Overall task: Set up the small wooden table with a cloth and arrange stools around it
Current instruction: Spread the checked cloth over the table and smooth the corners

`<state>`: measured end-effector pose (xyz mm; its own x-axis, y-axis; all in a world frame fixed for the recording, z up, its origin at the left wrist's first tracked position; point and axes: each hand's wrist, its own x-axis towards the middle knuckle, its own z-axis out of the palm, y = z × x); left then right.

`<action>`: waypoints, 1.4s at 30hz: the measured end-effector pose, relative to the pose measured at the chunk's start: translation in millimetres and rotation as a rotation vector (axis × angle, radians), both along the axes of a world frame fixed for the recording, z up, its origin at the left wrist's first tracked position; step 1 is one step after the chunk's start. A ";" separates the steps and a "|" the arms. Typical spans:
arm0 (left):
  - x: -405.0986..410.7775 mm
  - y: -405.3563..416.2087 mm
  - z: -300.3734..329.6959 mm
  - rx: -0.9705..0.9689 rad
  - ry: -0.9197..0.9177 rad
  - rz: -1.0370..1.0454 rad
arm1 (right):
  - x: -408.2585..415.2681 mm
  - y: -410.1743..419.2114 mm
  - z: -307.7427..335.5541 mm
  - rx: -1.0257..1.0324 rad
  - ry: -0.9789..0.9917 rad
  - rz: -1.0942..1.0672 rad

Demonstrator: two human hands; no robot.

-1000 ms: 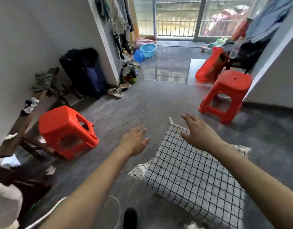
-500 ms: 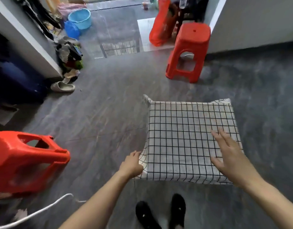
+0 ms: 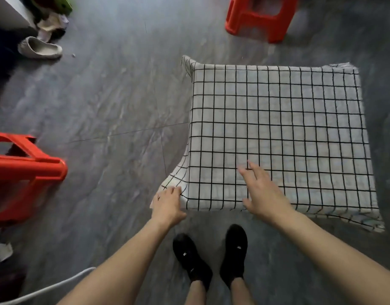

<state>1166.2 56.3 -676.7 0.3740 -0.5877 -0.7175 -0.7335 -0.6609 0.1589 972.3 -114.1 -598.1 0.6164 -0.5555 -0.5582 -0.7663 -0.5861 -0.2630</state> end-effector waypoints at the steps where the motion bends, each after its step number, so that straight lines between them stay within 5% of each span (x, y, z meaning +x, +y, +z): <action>1: -3.1 -1.3 -7.6 0.002 -0.014 0.001 | -1.4 2.1 -12.4 0.003 0.021 0.007; 11: -34.5 1.5 -9.8 -0.113 0.005 0.206 | -27.8 21.4 -60.8 0.036 0.073 0.047; 21: -35.6 21.8 -18.5 0.039 -0.018 0.077 | -39.1 34.9 -56.5 0.083 -0.001 0.062; 26: -14.3 31.7 -37.3 0.276 0.085 0.173 | -53.2 22.8 -53.7 0.069 -0.097 0.072; 33: -17.0 1.0 -24.0 -0.348 0.109 0.345 | -103.4 -23.5 -64.2 -0.109 -0.010 -0.042; 35: -30.3 -21.6 -20.4 -0.439 0.250 0.461 | -123.1 -36.0 -66.1 -0.107 0.050 -0.102; 37: -45.3 -43.4 -17.9 -0.411 0.404 0.693 | -143.9 -45.9 -67.6 -0.094 0.116 -0.167; 39: -51.8 -53.9 -20.9 -0.355 0.373 0.842 | -165.4 -54.8 -69.6 -0.067 0.160 -0.244; 42: -40.4 -51.5 -31.5 -0.239 0.310 0.802 | -197.6 -67.6 -69.5 -0.089 0.188 -0.327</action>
<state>1125.8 4.8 -708.2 0.5463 -0.3797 -0.7466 0.0341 -0.8805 0.4728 774.7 -181.7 -667.6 0.2900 -0.7573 -0.5852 -0.9466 -0.3172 -0.0586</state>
